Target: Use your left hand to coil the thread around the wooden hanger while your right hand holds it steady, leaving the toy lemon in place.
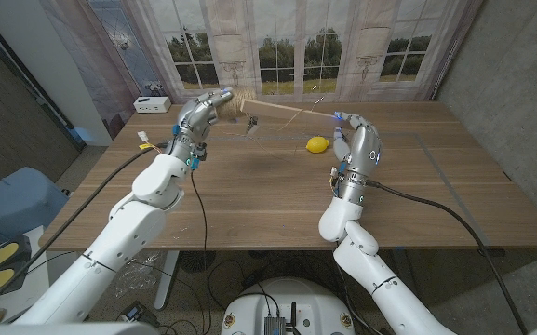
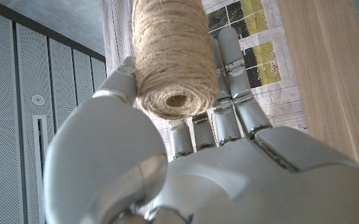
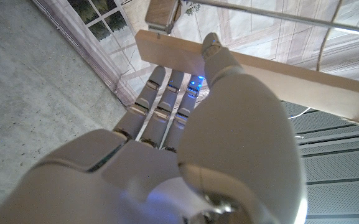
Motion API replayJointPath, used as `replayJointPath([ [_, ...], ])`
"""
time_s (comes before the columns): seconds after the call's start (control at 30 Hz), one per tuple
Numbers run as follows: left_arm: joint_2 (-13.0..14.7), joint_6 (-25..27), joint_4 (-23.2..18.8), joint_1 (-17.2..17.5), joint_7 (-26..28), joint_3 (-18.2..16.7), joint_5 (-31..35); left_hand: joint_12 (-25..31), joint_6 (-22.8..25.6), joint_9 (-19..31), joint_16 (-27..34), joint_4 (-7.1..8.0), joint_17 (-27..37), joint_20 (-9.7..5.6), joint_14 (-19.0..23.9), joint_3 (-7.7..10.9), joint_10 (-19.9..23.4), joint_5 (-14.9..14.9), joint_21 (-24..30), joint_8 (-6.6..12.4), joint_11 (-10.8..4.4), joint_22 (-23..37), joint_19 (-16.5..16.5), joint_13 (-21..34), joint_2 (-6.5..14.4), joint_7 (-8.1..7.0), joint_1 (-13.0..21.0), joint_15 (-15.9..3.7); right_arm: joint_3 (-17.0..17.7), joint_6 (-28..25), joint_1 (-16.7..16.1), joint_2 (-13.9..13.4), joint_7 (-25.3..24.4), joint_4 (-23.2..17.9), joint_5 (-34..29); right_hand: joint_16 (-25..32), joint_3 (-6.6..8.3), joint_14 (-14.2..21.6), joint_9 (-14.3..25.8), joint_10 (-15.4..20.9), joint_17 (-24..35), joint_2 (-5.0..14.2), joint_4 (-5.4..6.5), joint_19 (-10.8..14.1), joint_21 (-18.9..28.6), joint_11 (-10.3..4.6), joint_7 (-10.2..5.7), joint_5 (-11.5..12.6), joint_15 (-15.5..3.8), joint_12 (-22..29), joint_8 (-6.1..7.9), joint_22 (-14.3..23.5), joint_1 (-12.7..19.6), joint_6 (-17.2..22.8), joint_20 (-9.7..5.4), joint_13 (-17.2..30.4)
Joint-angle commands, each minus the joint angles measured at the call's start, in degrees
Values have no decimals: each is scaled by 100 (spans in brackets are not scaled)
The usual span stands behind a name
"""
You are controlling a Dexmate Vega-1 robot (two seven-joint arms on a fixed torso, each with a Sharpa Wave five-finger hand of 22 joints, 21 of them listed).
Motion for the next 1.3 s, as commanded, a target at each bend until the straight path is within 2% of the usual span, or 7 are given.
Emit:
replayJointPath([
  [0.03,289,228,-111,-298,-150,-72,-413,11,48,8,-25,61,24,-836,1288,224,858,41,42,-23,-842,-1,60,1013,1102,14,1045,-1828,-619,-719,221,-452,-1,-12,-21,-9,49,98,25,559,168,370,17,6,36,-139,174,45,-904,581,29,29,335,209,-38,458],
  [0.43,509,347,-298,-501,-36,-64,-201,9,50,33,-78,55,30,-840,1290,248,872,42,66,-44,-833,-6,53,1016,1096,3,1041,-1830,-1155,-1295,539,-757,-1,137,253,-34,38,111,26,541,182,365,15,-5,64,-144,154,47,-904,580,33,29,350,214,-44,456],
  [0.87,715,597,-405,-923,-194,30,-121,0,53,52,-117,56,46,-841,1309,266,874,41,89,-69,-838,-9,46,1015,1094,13,1031,-1829,-1684,-1796,948,-973,41,358,588,-56,24,131,26,555,195,362,22,-11,94,-143,141,49,-908,583,34,29,350,211,-47,441],
  [1.1,798,825,-425,-1259,-280,252,37,-1,61,56,-131,53,62,-838,1324,276,874,41,103,-86,-836,-10,44,1024,1089,15,1029,-1828,-1885,-2063,1166,-950,76,562,706,-68,18,141,26,549,204,360,21,-17,110,-155,144,50,-910,585,35,28,357,213,-50,442],
  [1.3,796,795,-443,-1350,-386,319,55,-5,65,62,-148,53,69,-842,1331,281,881,40,112,-97,-832,-11,38,1022,1086,3,1024,-1829,-1968,-2248,1340,-867,89,754,891,-82,12,148,27,539,211,360,22,-24,125,-164,126,51,-908,583,35,27,361,210,-51,440],
])
